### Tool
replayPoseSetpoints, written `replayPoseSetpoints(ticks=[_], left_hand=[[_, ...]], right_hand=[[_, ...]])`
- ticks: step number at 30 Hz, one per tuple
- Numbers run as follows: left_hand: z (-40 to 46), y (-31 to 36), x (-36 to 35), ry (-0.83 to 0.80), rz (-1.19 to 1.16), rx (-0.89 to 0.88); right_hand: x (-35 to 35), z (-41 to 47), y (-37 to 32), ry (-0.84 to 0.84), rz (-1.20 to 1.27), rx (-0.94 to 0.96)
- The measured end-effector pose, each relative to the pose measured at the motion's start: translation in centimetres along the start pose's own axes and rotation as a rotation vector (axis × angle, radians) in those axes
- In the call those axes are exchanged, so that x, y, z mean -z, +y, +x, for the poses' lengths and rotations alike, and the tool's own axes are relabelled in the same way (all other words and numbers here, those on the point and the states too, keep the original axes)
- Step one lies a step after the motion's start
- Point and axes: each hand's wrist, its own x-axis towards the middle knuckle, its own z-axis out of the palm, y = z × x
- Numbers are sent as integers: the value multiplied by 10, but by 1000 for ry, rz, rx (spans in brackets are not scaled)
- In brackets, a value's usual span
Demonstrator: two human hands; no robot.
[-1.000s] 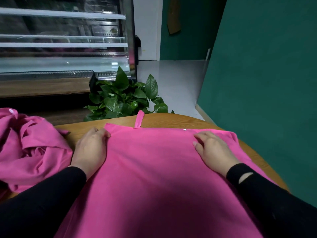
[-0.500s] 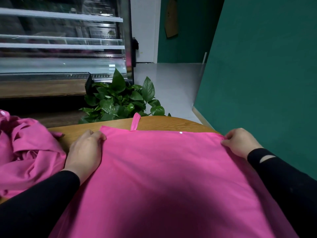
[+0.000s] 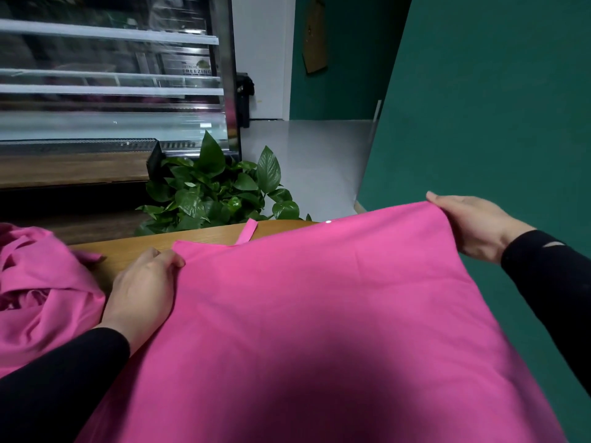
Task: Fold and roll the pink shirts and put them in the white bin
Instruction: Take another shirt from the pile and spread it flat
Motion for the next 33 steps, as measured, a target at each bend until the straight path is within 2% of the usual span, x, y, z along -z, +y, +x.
replayPoseSetpoints(ticks=[2,4,7,8,9,11,15,17,19,23,25,27,30,33], left_hand=[[0,1,1,-2,4,2],[0,2,1,-5,6,1],[0,3,2,-9,17,-2],[0,3,3,-8,17,-3],[0,4,3,-8,15,-5],[0,5,3,-4,6,-4],[-1,5,4,-1,9,-4],[0,5,3,-5,8,-8],[1,6,4,-14,6,-5],[0,5,4,-14,3,6],[-1,5,4,-16,1,8],[0,5,4,-20,3,11],[0,5,3,-15,-4,15],[-1,5,4,-14,-3,12]], right_hand=[[-2,0,-4,44,37,-25],[-4,2,-9,117,-111,-22],[4,13,-12,119,-900,33],[5,15,-13,117,-1081,37],[8,17,-12,120,-1128,21],[10,12,-13,132,-1030,21],[16,6,-7,-68,-522,-60],[21,6,-4,-103,-454,-88],[20,7,-5,-39,-552,-67],[16,18,-9,204,-1089,134],[14,20,-11,244,-1128,160],[15,19,-10,191,-1149,113],[20,15,-1,-8,-1117,-70],[31,9,8,-128,-1109,-185]])
